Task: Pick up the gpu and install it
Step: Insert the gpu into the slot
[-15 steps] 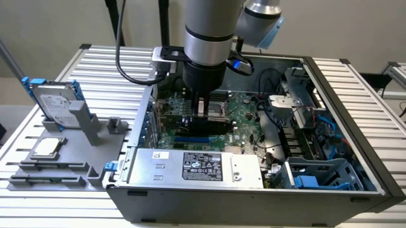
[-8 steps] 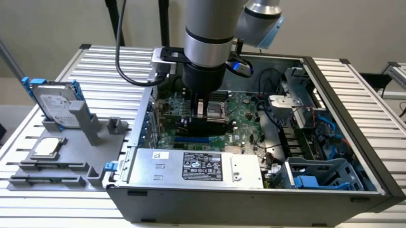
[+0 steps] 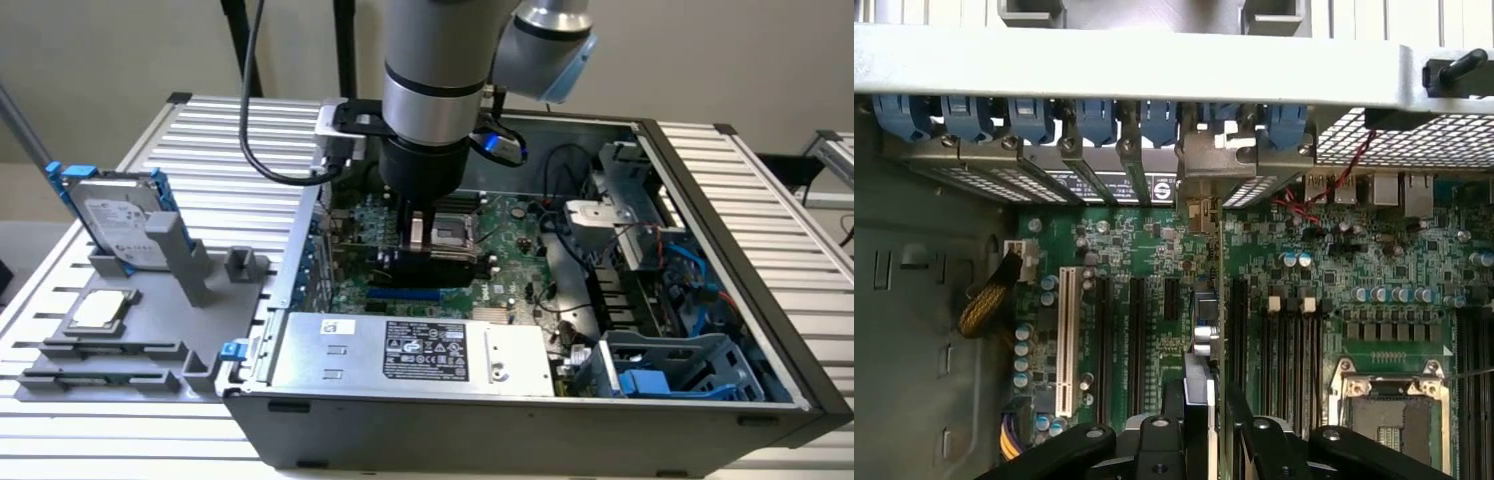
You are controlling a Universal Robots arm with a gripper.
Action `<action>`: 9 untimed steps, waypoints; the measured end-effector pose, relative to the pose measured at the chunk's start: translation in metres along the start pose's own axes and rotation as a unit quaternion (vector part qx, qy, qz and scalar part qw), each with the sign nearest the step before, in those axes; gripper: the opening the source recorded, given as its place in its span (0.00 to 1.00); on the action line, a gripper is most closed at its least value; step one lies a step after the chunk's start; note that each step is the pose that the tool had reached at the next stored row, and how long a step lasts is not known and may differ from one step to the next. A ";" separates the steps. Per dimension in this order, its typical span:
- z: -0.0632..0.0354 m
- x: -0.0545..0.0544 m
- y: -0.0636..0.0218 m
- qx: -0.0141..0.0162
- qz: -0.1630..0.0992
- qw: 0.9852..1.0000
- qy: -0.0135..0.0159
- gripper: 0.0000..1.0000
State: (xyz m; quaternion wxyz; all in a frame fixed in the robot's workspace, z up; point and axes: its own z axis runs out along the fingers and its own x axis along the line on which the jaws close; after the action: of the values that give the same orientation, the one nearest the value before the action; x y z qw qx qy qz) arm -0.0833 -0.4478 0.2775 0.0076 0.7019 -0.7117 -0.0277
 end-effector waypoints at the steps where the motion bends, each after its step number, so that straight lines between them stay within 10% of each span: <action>1: 0.0000 0.000 0.0000 0.000 0.000 1.000 0.000 0.27; 9: 0.0006 -0.001 0.0001 0.000 0.000 1.000 0.000 0.27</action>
State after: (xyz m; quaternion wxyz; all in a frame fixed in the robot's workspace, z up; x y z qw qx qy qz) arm -0.0834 -0.4466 0.2769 0.0076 0.7018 -0.7118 -0.0277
